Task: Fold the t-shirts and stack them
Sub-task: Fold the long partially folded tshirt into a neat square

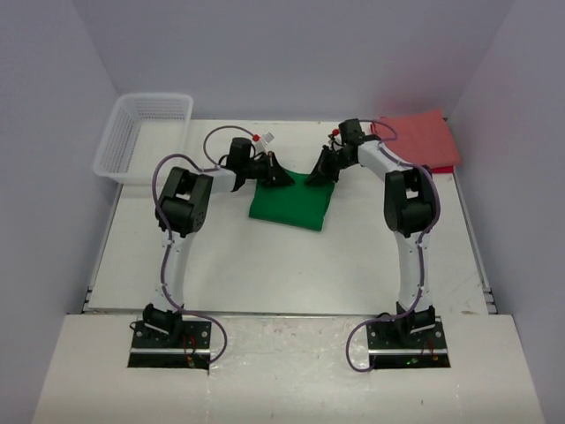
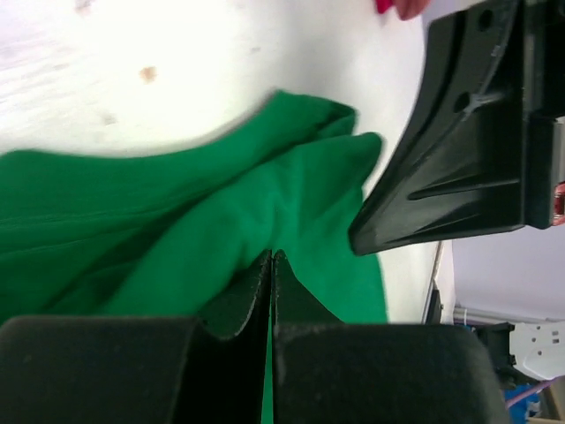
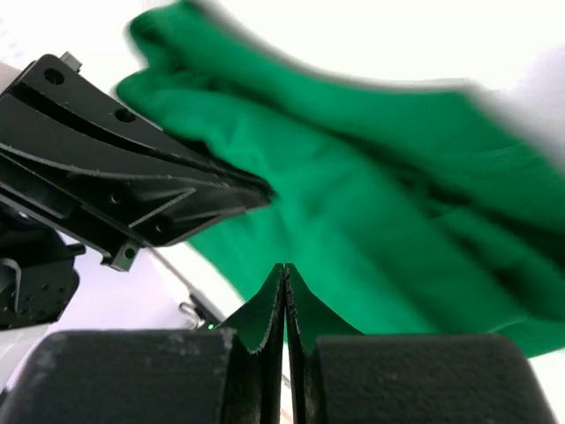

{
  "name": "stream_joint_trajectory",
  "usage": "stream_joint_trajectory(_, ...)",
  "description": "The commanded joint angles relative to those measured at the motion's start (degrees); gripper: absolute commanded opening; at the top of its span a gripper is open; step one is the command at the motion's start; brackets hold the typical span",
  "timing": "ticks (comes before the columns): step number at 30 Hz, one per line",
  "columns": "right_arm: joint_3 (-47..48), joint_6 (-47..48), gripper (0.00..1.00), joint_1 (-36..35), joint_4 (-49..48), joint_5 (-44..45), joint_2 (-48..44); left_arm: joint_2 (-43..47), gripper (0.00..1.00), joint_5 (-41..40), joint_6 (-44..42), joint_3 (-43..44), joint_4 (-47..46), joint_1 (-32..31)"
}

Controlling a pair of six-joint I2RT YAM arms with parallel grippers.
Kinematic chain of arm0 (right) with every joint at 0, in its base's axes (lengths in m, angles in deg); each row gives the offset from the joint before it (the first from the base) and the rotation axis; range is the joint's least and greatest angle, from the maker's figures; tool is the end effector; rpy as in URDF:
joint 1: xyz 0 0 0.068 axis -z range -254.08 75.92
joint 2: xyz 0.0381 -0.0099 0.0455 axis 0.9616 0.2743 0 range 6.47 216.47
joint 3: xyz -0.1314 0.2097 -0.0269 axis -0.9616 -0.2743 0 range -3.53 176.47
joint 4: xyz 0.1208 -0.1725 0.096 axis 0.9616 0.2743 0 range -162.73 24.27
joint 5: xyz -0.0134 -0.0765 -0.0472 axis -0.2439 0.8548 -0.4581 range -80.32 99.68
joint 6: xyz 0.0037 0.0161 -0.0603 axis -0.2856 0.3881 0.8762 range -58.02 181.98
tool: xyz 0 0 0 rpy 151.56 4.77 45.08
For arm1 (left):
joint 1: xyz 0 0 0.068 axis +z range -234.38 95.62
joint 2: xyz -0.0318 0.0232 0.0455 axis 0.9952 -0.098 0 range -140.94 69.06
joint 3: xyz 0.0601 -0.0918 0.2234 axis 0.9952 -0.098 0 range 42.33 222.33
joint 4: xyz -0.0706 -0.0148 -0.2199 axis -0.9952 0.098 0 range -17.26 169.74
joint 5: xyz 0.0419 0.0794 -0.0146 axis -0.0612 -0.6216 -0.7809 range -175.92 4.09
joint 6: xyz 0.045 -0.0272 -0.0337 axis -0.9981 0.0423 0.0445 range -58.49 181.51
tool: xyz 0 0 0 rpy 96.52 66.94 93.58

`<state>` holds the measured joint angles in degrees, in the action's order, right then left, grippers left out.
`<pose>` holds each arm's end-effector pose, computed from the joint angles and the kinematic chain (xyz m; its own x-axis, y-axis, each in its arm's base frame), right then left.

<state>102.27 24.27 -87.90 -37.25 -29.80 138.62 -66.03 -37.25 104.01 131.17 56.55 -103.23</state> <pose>0.4298 0.1370 0.1525 -0.9683 0.2480 -0.0304 0.1473 0.6650 0.7321 0.4342 -0.1860 0.1175 -0.9092 -0.1611 -0.3840 0.2904 0.4154 -0.8620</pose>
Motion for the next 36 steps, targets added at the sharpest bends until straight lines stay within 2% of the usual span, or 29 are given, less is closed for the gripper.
stream_joint_trajectory(1, 2.75, -2.10, 0.00, 0.38, 3.44, 4.83, 1.52, -2.98, 0.00, 0.74, 1.27, 2.83, -1.49, 1.97)
stream_joint_trajectory(9, 5.28, -0.96, 0.00, 0.47, 9.86, 16.62, 2.93, -3.96, 0.00, -5.59, -5.66, 5.99, 10.11, 4.26)
stream_joint_trajectory(17, 15.13, -0.17, 0.00, 0.81, 22.60, 29.63, 8.02, -3.25, 0.00, -4.54, -6.55, 5.03, 10.12, 5.84)
stream_joint_trajectory(25, 12.94, -0.52, 0.00, 3.01, 22.96, 28.50, 7.15, -2.55, 0.00, -2.79, -7.70, 4.33, 9.86, 7.34)
stream_joint_trajectory(28, 11.20, 2.46, 0.00, 2.84, 20.17, 27.44, 4.26, -1.68, 0.00, -0.25, -6.82, 3.19, 6.80, 7.25)
stream_joint_trajectory(32, -6.16, 6.59, 0.00, 0.29, 5.24, 29.90, -9.61, 2.80, 0.00, 2.75, -5.58, 0.90, 3.35, 6.72)
stream_joint_trajectory(33, -8.13, 7.30, 0.05, -0.49, 1.12, 30.17, -11.99, 4.64, 0.00, 2.84, -5.93, 0.81, 3.35, 6.11)
stream_joint_trajectory(36, -13.15, 9.15, 0.15, -1.29, -2.61, 26.75, -18.42, 8.50, 0.00, 3.28, -6.20, 0.55, 3.97, 4.88)
